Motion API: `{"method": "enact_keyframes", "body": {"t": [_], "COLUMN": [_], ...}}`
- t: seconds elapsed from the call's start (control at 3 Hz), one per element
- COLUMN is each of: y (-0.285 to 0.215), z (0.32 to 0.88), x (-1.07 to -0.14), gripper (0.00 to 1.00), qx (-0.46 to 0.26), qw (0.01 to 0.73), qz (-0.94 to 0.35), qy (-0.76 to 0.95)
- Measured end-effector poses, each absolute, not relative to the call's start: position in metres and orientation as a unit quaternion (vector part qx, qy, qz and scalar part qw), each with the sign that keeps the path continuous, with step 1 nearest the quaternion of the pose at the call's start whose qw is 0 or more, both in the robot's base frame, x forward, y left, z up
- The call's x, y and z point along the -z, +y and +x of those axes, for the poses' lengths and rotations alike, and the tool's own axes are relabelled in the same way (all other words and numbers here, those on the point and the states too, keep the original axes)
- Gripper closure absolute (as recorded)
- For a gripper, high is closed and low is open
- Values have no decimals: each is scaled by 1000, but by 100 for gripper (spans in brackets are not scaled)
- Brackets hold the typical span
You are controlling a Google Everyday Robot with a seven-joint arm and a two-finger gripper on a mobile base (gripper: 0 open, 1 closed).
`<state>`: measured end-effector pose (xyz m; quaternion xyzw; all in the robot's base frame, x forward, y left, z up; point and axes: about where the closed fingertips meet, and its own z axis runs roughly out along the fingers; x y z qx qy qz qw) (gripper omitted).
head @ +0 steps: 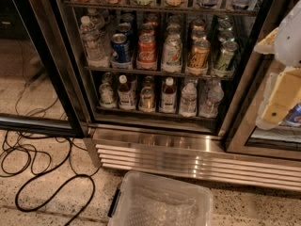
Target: Pick water bottle from middle shelf of fridge
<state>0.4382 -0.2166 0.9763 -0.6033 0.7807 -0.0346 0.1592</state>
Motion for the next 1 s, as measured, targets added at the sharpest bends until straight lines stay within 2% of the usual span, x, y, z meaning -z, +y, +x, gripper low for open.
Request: {"method": "enact_keyframes", "body": {"t": [0.67,1.0], "y": [-205,-180], "z": [440,448], "x": [-965,-939], "gripper": [0,0], "qx": [36,26], "qw": [171,184], "qz": [-600,-593], "qy": [780,783]}}
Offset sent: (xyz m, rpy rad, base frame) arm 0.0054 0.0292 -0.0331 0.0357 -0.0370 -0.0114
